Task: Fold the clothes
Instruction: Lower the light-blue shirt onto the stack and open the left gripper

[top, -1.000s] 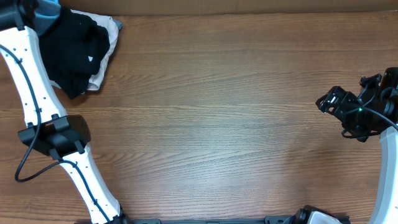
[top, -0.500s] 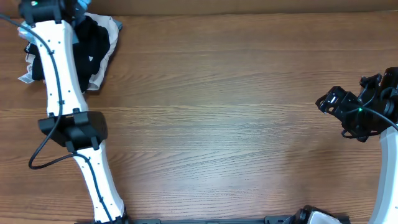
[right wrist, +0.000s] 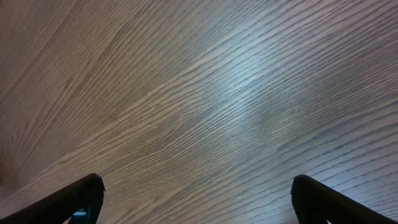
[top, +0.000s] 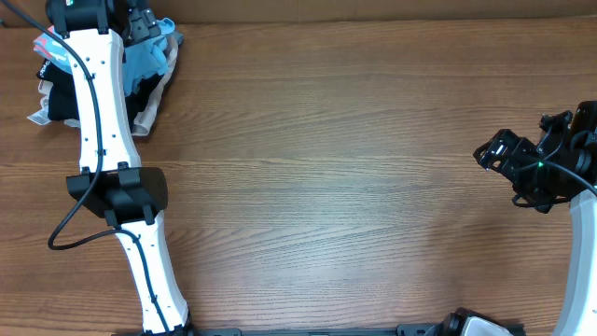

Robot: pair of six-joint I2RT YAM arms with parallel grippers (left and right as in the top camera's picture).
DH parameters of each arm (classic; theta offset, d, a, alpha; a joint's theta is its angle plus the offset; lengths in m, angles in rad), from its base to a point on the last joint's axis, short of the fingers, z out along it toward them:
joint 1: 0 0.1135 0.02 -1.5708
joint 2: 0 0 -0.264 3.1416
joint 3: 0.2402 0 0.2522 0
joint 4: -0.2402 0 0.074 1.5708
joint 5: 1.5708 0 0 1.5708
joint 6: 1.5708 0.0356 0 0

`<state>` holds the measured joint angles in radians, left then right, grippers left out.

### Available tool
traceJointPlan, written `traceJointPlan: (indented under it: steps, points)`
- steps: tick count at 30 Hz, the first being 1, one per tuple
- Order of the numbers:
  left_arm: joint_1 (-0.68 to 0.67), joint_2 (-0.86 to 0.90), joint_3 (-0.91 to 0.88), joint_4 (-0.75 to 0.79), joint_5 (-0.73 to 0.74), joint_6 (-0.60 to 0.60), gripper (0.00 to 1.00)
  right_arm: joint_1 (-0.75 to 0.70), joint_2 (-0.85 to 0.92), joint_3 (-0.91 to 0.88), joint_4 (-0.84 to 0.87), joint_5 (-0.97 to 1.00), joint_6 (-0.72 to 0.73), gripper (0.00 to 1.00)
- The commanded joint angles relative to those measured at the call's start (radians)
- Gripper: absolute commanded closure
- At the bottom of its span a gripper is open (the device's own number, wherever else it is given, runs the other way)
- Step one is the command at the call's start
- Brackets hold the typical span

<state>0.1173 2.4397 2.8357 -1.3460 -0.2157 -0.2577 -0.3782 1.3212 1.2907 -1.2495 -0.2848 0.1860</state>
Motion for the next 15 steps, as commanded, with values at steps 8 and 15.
traceJointPlan:
  steps: [8, 15]
  points:
    - [0.014, -0.062, 0.039, 0.240, 0.071, 0.282, 0.00, -0.002, -0.001, -0.006, 0.002, -0.009, -0.005, 0.00]
    - [0.082, 0.037, 0.024, 0.338, 0.077, 0.303, 0.00, -0.002, 0.007, -0.020, 0.010, -0.008, -0.005, 0.00]
